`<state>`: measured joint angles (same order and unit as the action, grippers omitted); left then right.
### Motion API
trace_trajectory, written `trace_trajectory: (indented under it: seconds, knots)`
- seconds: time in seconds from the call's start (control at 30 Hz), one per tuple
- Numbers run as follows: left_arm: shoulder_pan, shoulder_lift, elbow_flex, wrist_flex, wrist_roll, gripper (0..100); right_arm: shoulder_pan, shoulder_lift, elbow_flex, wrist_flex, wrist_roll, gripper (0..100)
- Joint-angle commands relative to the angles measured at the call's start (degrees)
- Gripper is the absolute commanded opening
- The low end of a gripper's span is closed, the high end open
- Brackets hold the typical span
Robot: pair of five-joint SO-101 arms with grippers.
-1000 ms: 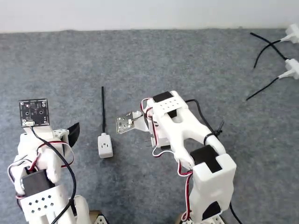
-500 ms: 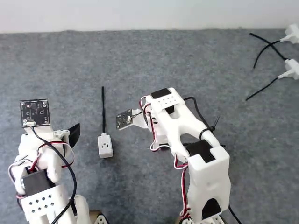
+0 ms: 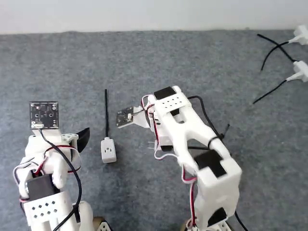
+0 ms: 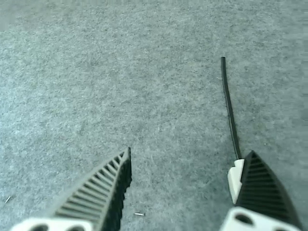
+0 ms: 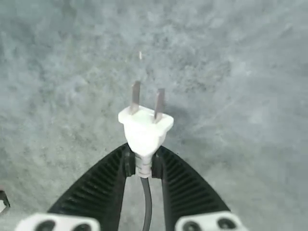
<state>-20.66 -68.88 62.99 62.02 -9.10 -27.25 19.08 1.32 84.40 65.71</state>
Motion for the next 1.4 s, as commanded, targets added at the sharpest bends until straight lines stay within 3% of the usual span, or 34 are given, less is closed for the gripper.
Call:
trace_trajectory:
  seconds: [0.0,0.3,0.57,0.9,1.37]
  knots:
    - [4.04,-0.09,-4.53,0.26,-0.44,35,-1.36,-13.23,-1.67,1.63,-3.96,1.0]
    - [12.75,-0.09,-21.49,6.86,-0.35,35,-0.92,-33.63,-1.49,2.07,-10.64,1.0]
    - [24.79,-0.18,-33.27,12.84,-0.35,35,-1.98,-45.93,-1.58,7.25,-10.81,1.0]
    - [33.41,-0.18,-33.98,12.66,-0.62,35,-8.75,-49.8,-1.58,9.54,-15.3,1.0]
    - [33.49,-0.18,-23.87,5.27,-0.7,35,-15.6,-50.07,-10.73,16.04,-18.99,1.0]
